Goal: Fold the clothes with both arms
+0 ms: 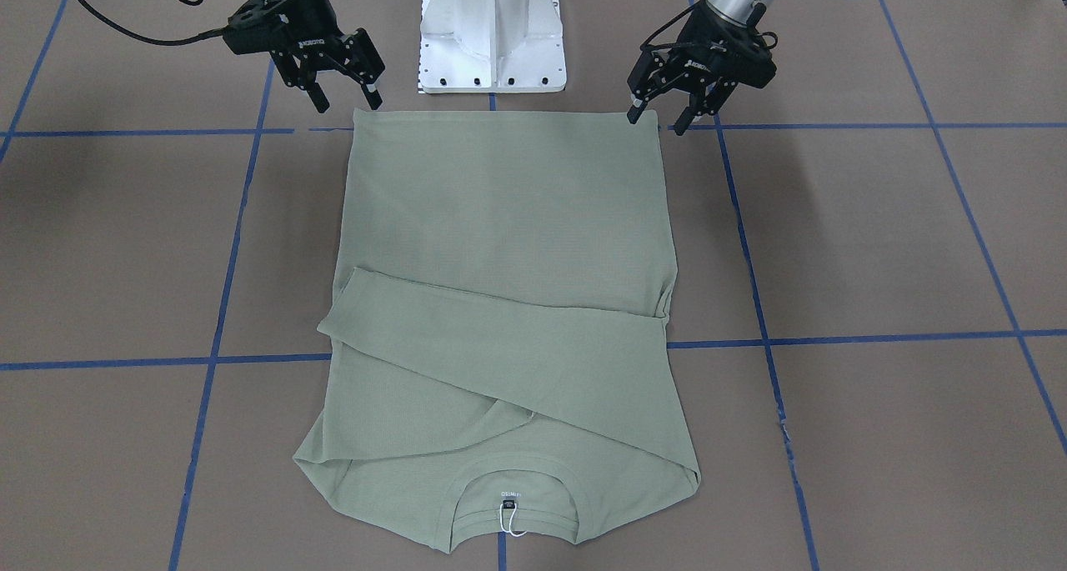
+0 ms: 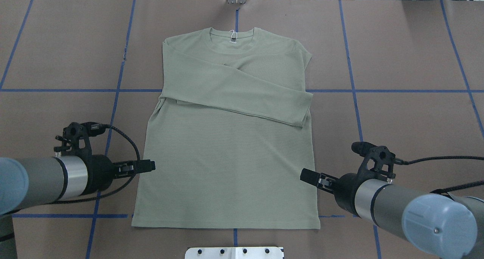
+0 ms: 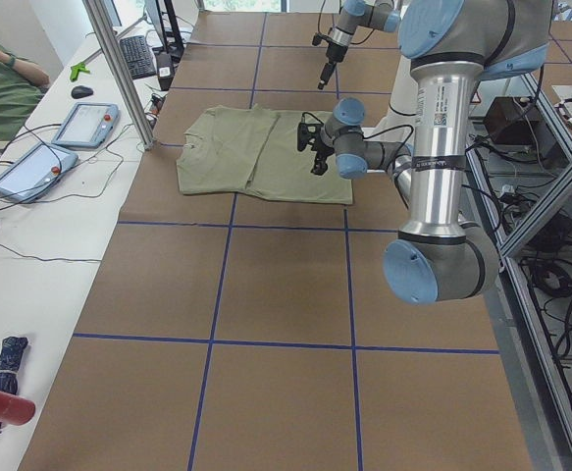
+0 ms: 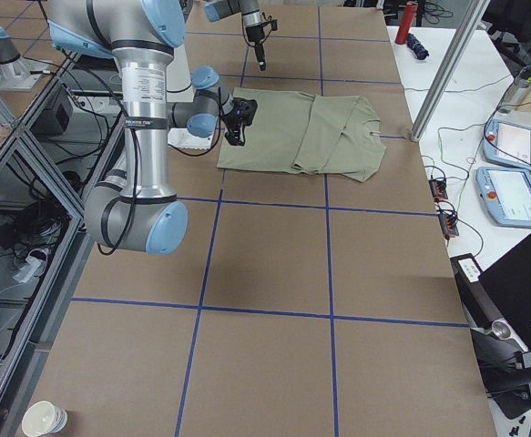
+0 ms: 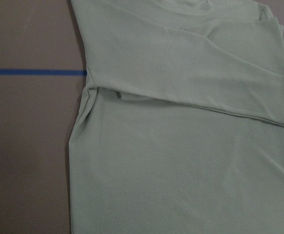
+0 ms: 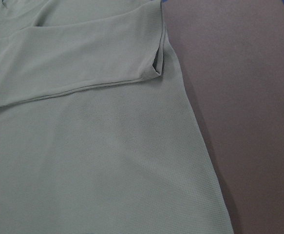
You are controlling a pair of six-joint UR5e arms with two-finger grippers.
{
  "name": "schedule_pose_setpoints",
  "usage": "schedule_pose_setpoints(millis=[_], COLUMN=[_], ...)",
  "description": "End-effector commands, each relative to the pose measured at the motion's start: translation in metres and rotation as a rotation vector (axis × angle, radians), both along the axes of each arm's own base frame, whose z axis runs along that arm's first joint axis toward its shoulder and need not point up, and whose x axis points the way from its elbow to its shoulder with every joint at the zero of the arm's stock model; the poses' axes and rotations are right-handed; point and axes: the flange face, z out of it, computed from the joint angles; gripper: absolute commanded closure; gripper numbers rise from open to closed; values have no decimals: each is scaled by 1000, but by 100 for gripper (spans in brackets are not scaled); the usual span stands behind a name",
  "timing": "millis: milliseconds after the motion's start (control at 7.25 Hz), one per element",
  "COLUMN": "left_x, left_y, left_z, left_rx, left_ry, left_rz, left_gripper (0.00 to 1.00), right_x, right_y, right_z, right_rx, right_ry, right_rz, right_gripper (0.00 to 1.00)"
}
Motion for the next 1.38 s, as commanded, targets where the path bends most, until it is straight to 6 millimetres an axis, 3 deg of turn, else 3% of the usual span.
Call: schedule_pose_setpoints(millis=[0,138,414,1241], left_x=[27,36,51,67], left_y=[58,72,78,88], left_z=[32,39,63,89], left_rx=[-128,-144,-142,-134], left_ry=[-21,-29,-76,-103], left_rz=[-51,-50,-46,-19], left_gripper=[35,35,35,34], right_x=[4,4,4,2], right_y=[12,12,11,11], right_z=[14,13,11,12], right_rx=[6,7,11,12], right_ry=[-12,-15,-20,-16], right_rz=[25,26,32,31], right_gripper=[3,3,1,1])
